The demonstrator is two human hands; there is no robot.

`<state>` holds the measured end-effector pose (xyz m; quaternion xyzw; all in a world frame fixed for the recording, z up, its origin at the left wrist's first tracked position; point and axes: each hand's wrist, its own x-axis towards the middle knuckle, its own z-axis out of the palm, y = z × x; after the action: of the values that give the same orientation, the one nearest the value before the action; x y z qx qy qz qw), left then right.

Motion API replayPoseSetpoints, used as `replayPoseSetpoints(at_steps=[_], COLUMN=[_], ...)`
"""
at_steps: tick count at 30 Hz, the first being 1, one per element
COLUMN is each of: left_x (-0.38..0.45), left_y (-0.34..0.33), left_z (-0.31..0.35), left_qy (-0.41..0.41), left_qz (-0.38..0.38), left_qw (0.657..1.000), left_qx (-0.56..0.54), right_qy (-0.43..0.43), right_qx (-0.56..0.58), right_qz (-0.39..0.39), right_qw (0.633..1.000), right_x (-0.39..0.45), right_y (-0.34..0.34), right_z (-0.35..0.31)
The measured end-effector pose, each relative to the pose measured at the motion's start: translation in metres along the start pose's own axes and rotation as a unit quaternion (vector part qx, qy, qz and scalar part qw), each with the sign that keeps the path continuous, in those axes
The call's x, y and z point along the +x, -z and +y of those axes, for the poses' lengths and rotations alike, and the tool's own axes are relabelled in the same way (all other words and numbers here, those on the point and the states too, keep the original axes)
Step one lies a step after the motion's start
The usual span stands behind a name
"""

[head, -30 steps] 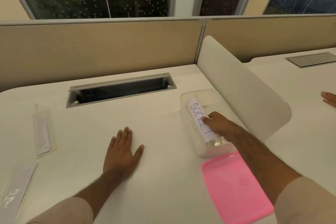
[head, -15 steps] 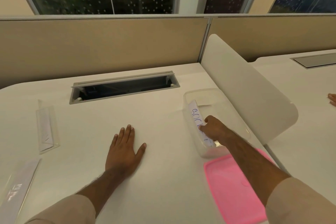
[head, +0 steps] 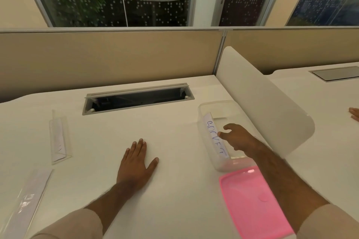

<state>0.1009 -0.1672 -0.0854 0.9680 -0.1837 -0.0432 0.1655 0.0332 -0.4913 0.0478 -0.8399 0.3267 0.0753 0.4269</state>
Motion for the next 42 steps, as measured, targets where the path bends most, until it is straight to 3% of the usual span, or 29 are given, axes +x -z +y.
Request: replayPoseSetpoints(at_steps=[6, 10, 17, 25, 28, 33, 36, 42], left_x=[-0.033, -0.058, -0.111, -0.165, -0.185, -0.204, -0.208, -0.211], left_y=[0.017, 0.041, 0.096, 0.143, 0.14, 0.128, 0.125, 0.12], left_z=[-0.015, -0.028, -0.071, -0.132, -0.153, -0.181, -0.185, -0.189], left_qy=[0.009, 0.015, 0.048, 0.151, 0.217, 0.327, 0.341, 0.342], left_qz=[0.031, 0.055, 0.123, 0.239, 0.231, 0.145, 0.115, 0.138], left_qw=[0.999, 0.997, 0.991, 0.959, 0.948, 0.929, 0.917, 0.905], left_qx=[-0.028, -0.042, -0.035, -0.026, -0.029, -0.094, -0.171, -0.214], right_qy=[0.127, 0.241, 0.294, 0.328, 0.332, 0.34, 0.34, 0.328], right_qx=[-0.089, -0.064, -0.026, -0.028, -0.032, -0.042, -0.043, -0.035], right_qz=[0.137, 0.187, 0.086, -0.045, -0.075, -0.097, -0.102, -0.102], right_qw=[0.978, 0.95, 0.952, 0.943, 0.94, 0.934, 0.934, 0.939], right_x=[-0.032, -0.058, -0.097, -0.136, -0.147, -0.158, -0.162, -0.164], right_y=[-0.014, -0.043, -0.128, -0.219, -0.241, -0.265, -0.274, -0.278], right_z=[-0.02, -0.04, -0.074, -0.108, -0.118, -0.129, -0.13, -0.125])
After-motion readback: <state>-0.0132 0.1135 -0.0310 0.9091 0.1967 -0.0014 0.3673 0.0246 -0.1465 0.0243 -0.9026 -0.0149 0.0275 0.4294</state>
